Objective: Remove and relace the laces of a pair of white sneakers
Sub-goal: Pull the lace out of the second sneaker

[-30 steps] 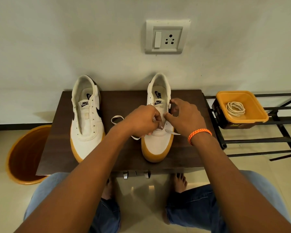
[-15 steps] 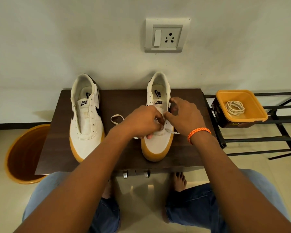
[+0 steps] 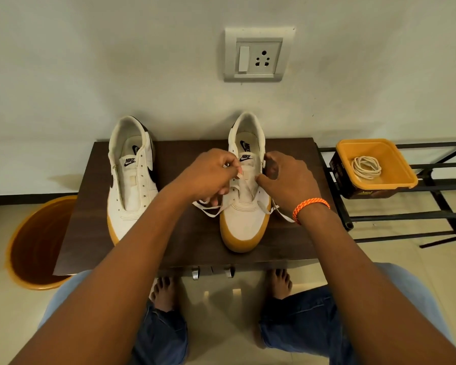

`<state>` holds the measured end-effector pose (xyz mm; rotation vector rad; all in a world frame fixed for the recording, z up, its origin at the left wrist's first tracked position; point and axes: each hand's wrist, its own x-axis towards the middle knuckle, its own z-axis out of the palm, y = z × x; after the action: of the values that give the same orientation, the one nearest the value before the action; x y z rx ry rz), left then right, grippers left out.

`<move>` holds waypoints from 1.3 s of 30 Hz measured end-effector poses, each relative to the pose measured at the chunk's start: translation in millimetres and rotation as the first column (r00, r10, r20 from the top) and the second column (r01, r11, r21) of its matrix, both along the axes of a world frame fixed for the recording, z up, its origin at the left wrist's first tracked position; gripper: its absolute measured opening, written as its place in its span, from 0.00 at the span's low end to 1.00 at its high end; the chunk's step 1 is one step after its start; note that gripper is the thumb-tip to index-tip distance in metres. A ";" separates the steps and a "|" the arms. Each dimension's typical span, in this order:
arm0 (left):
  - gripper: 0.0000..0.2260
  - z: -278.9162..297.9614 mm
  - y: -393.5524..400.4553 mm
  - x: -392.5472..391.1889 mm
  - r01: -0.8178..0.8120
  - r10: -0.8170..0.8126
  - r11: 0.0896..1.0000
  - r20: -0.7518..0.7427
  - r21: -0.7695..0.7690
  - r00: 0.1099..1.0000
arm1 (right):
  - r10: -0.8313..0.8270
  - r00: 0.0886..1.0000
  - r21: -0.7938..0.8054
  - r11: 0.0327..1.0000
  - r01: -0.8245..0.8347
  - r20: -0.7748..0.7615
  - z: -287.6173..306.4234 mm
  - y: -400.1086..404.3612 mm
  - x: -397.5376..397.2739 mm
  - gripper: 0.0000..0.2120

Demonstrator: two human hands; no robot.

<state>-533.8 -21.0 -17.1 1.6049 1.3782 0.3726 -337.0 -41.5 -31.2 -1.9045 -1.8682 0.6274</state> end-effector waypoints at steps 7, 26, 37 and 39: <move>0.06 -6.2 -11.9 20.0 0.161 -0.161 0.987 -0.108 -0.008 0.981 | 0.008 1.000 -0.006 1.000 -0.008 -0.005 0.1 -0.5 -1.6 0.17; 0.05 2.8 -6.4 4.7 0.105 -0.106 0.994 -0.037 -0.015 0.994 | 0.009 1.000 -0.005 1.000 -0.009 -0.024 0.2 0.0 -0.1 0.16; 0.02 -16.2 -11.4 26.0 0.144 -0.131 0.988 -0.211 0.048 0.969 | 0.013 1.000 0.002 1.000 -0.013 0.008 -1.4 0.0 -0.3 0.16; 0.03 -15.8 -11.4 24.5 0.144 -0.132 0.989 -0.208 0.043 0.969 | 0.013 1.000 -0.003 1.000 -0.013 0.000 -1.0 0.1 0.2 0.16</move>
<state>-509.3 -32.4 -32.9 1.8166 1.4089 0.1687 -336.9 -41.4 -32.2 -1.8955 -1.8822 0.6355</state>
